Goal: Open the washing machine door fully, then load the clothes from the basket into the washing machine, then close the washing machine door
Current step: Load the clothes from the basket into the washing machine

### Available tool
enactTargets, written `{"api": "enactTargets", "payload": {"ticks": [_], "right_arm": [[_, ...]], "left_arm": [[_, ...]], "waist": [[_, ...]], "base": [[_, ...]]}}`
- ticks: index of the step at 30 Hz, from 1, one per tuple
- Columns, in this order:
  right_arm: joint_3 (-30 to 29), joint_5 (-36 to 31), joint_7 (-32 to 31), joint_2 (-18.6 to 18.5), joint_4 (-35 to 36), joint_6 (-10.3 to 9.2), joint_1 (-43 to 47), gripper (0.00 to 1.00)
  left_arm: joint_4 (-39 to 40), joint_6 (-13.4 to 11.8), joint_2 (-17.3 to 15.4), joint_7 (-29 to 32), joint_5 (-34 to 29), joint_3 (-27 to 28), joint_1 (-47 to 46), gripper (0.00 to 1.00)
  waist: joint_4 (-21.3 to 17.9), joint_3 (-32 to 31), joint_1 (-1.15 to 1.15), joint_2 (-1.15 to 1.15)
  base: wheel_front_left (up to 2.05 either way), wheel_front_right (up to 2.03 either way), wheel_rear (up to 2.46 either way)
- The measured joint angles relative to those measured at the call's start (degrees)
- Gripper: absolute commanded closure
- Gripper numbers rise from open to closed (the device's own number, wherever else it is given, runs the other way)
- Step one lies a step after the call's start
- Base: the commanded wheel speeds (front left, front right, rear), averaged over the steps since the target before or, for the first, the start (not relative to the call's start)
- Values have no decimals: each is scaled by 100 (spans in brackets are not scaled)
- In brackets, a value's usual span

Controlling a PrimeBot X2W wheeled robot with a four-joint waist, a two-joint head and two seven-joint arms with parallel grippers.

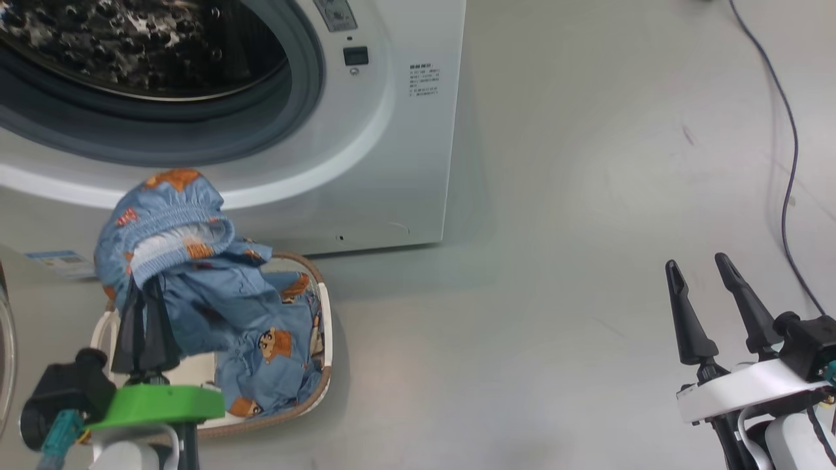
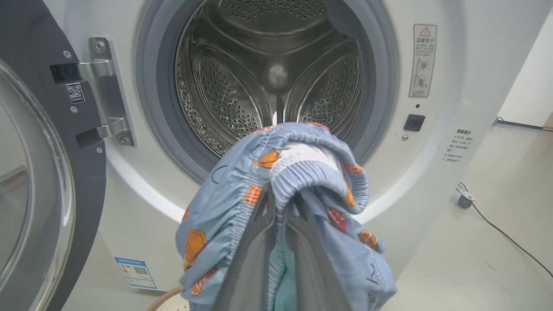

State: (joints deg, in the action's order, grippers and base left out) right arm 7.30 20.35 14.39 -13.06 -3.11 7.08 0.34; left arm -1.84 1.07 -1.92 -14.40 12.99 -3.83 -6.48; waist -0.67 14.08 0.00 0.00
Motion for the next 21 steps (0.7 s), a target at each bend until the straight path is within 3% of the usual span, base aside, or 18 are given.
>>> {"api": "enactTargets", "payload": {"ticks": [21], "right_arm": [[337,197,0,-358,229,0,-759,0]], "left_arm": [[-332,-190,-86,29,-283,123,-2431,100]], "waist": [[-66,1442,0,0]], "base": [[0,0,0]]}}
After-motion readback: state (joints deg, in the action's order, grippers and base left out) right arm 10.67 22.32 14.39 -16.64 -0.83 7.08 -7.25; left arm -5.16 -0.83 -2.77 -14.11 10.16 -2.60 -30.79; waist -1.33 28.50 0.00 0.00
